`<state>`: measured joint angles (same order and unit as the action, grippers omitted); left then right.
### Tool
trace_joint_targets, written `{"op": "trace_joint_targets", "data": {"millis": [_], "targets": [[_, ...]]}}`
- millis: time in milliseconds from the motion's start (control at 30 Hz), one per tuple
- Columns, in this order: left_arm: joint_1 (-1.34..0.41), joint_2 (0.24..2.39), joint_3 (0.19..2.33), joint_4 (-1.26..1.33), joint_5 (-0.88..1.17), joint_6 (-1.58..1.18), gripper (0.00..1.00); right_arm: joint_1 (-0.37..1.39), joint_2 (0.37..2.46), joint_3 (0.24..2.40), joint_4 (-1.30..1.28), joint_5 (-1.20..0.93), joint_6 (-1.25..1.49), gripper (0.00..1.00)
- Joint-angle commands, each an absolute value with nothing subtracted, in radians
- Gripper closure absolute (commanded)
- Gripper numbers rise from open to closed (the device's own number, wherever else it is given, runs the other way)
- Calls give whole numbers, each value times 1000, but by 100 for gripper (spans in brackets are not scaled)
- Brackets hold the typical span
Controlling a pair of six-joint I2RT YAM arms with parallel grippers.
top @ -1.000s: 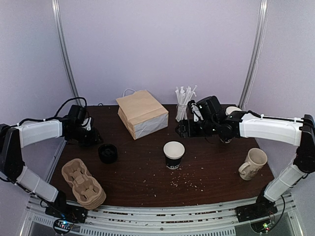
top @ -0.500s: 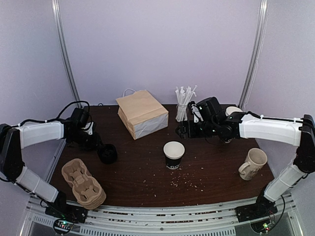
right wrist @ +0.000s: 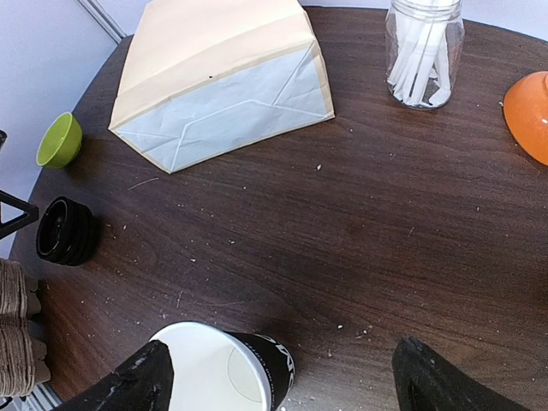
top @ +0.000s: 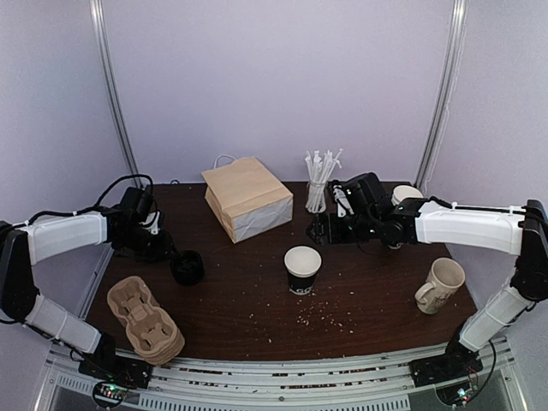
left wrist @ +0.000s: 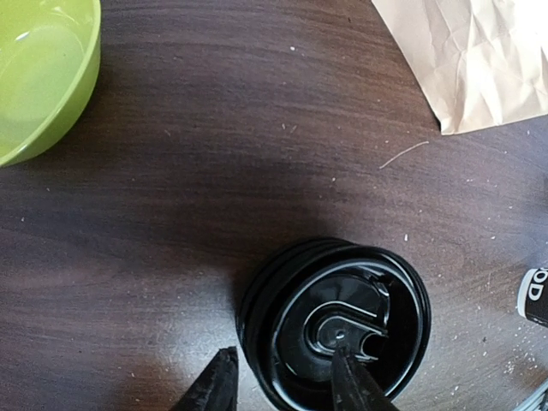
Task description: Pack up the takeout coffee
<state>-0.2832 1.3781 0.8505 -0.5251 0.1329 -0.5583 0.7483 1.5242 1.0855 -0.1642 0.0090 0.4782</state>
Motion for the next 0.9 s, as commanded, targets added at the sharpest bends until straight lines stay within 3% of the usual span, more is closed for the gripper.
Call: {"op": "trace_joint_targets", "data": {"millis": [0,233,433,867], "targets": [[-298,1387,845,-517,118,-558,63,745,1499,1074,-152,-6,482,9],[-323,1408,859,-504,116,-557,66,744,1504,1077,-153,-13,484,9],[-408,1382,969,-566,23,-547,55,744,1506,1077,-152,-14,485,9],[-607,1552,1134,-702,-168,-522,53,745,1492,1070,-167,0,477,9]]}}
